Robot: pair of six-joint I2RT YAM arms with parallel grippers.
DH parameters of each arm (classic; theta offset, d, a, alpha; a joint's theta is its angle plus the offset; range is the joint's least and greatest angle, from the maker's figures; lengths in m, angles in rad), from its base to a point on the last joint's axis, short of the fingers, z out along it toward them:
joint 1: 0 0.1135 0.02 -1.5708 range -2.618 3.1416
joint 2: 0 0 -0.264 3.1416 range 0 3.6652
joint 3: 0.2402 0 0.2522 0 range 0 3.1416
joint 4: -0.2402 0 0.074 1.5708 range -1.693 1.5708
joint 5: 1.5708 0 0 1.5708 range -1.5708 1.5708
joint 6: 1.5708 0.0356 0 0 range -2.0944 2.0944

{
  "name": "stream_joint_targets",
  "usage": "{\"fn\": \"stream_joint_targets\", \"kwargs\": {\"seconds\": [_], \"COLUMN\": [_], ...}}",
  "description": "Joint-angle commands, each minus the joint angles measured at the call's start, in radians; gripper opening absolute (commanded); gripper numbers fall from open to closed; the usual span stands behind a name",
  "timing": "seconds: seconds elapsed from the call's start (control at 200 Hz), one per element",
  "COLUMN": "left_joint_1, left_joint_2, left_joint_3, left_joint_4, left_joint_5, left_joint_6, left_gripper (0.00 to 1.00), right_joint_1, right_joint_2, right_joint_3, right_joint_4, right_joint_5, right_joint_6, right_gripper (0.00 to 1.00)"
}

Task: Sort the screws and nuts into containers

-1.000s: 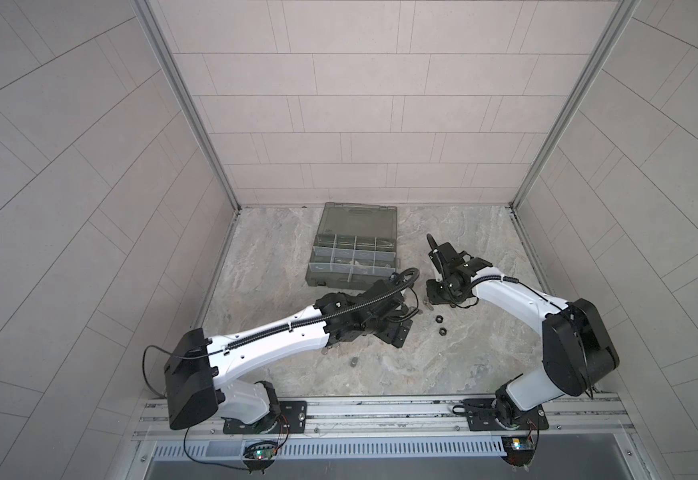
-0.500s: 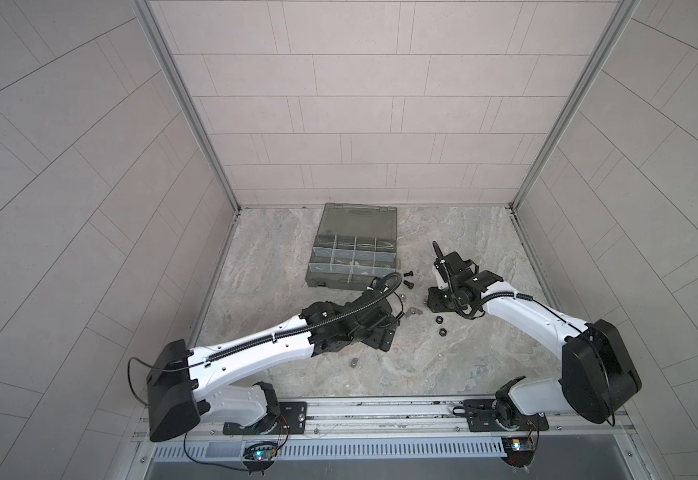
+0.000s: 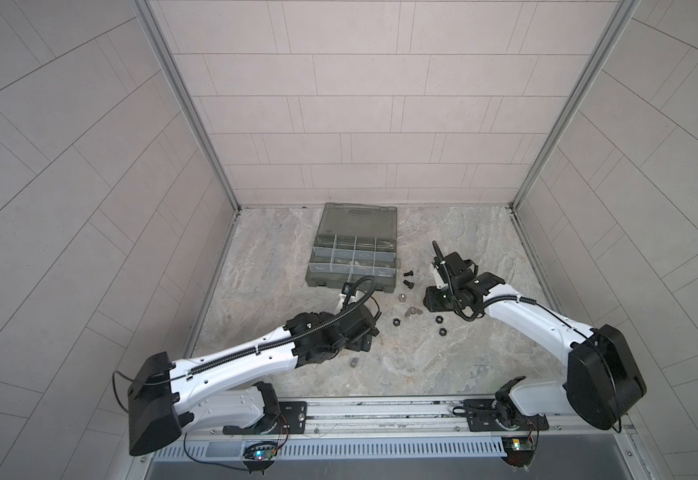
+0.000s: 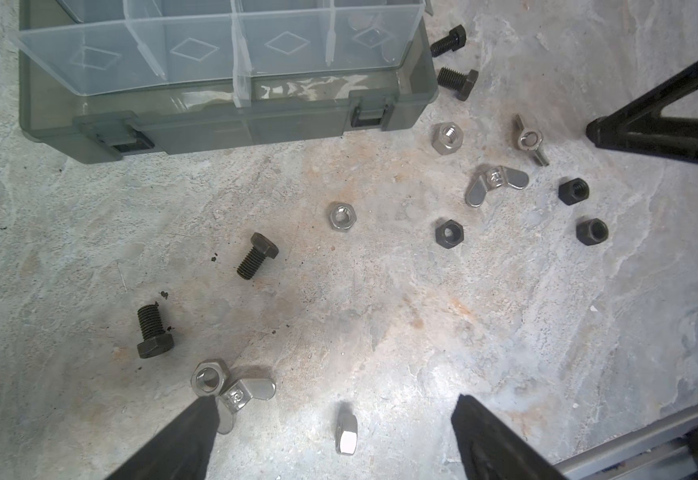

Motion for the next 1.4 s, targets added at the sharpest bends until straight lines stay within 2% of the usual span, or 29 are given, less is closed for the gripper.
{"fn": "stream_joint_targets", "kwargs": {"seconds": [0.0,0.24,0.44,0.545,0.686,0.956,1.391], "left_joint_1": [0.006,0.008,0.016,0.021,0.031,0.052,0.066], "left_joint_2": [-0.031,-0.052,-0.075,-0.082,-0.095,-0.097,-0.105], "left_joint_3": [0.006,-0.016,-0.020,-0.015,-0.019,-0.030,-0.035], "left_joint_4": [-0.025,-0.038,-0.033,-0.039,-0.043,-0.018,-0.014], "left_joint_5": [-0.030,-0.036,-0.043,-0.046,-0.046,-0.027,-0.016], "left_joint_6": [-0.017,-0.020,-0.010,0.003,0.015,0.032,0.033], "left_gripper": [0.94,0.95,0.95,0.95,0.95,0.95,0.95], "right_joint_1": [0.013,0.038,0.071,0.076,0.094,0.122,0.139], "right_joint_2": [0.019,0.068,0.165,0.225,0.290,0.316,0.379], "right_joint_3": [-0.018,0.007,0.050,0.089,0.163,0.212,0.220], "right_joint_4": [0.013,0.027,0.026,-0.005,-0.095,-0.165,-0.166], "right_joint_5": [-0.008,-0.015,-0.004,0.008,0.091,0.183,0.176], "right_joint_6": [0.011,0.013,0.008,-0.036,-0.110,-0.187,-0.233], "right_gripper": [0.40,0.40,0.45,0.46,0.46,0.49,0.48]}}
